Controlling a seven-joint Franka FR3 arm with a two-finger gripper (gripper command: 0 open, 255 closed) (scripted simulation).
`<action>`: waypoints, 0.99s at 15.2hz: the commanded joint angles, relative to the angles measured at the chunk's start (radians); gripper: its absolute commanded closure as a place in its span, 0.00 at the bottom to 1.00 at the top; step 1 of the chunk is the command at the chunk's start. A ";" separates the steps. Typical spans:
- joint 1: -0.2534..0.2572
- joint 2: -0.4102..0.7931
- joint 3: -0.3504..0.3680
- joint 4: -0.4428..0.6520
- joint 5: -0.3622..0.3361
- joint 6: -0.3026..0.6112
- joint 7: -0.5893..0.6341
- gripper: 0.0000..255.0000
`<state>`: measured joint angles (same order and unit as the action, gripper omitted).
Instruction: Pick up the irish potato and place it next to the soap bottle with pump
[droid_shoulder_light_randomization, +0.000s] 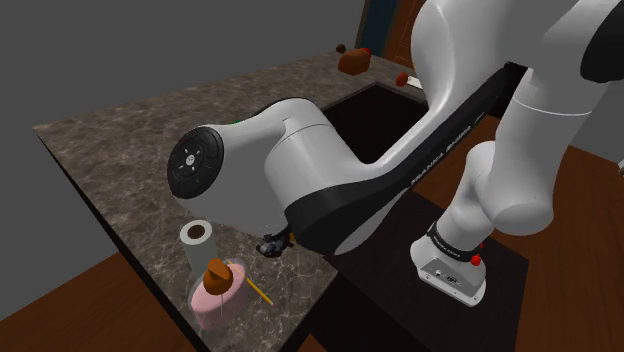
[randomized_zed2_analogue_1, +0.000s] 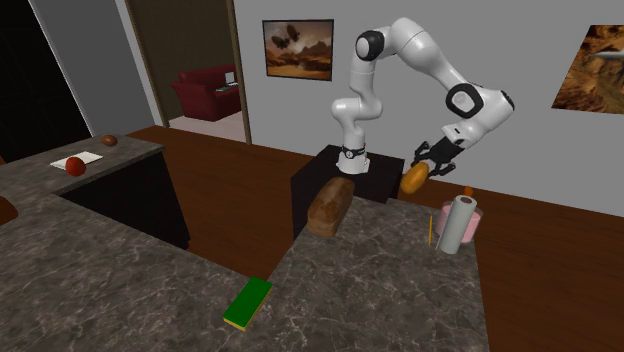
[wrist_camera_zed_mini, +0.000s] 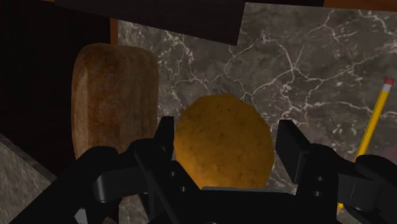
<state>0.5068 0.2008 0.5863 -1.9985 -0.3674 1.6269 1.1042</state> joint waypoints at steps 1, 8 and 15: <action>0.002 0.014 -0.002 -0.011 -0.008 0.021 0.011 1.00; 0.009 0.072 -0.012 -0.042 -0.041 0.091 0.052 1.00; 0.019 0.138 -0.026 -0.061 -0.080 0.156 0.094 1.00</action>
<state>0.5225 0.3260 0.5626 -2.0631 -0.4406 1.7767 1.1916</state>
